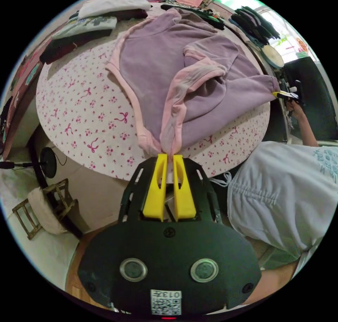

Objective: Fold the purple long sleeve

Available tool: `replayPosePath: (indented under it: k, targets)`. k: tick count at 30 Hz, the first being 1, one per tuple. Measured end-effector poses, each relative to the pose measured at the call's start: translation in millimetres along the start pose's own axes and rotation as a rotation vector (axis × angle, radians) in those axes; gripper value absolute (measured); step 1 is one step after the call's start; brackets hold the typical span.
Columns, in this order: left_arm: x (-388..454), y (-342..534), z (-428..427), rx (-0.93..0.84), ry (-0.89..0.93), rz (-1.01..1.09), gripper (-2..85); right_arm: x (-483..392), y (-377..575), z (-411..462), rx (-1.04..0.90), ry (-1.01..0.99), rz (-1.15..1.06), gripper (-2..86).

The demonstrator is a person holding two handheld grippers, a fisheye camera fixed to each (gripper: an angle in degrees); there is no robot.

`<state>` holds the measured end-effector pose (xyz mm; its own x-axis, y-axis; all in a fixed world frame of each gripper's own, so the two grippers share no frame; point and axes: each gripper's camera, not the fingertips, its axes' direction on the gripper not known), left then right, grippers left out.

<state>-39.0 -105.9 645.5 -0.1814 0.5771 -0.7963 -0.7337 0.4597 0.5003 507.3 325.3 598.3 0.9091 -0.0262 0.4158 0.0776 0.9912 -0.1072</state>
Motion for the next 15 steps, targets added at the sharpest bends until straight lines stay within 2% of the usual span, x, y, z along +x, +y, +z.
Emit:
replayPosePath:
  k: [3, 5, 9, 13, 15]
  targets:
    - [-11.4, -5.6, 35.6, -0.082, 0.028, -0.037, 1.0, 15.7, -1.5, 40.5, -0.107, 0.015, 0.066, 6.3]
    - [-17.1, 5.6, 28.4, -0.041, 0.059, -0.076, 0.4, 23.0, 1.6, 38.6, -0.053, -0.054, 0.119, 6.1]
    - [-29.1, 44.5, 12.4, -0.091, -0.102, -0.155, 0.0, 17.1, 9.8, 18.9, -0.071, -0.006, 0.151, 3.9]
    - [-39.3, 63.9, -12.4, 0.172, 0.044, -0.259, -0.1, -10.6, 0.3, -3.9, 0.043, 0.096, 0.123, 2.7]
    - [-31.6, 51.4, -10.5, 0.238, 0.062, -0.24, -0.1, -45.3, -19.3, -4.0, 0.119, 0.153, 0.027, 2.1]
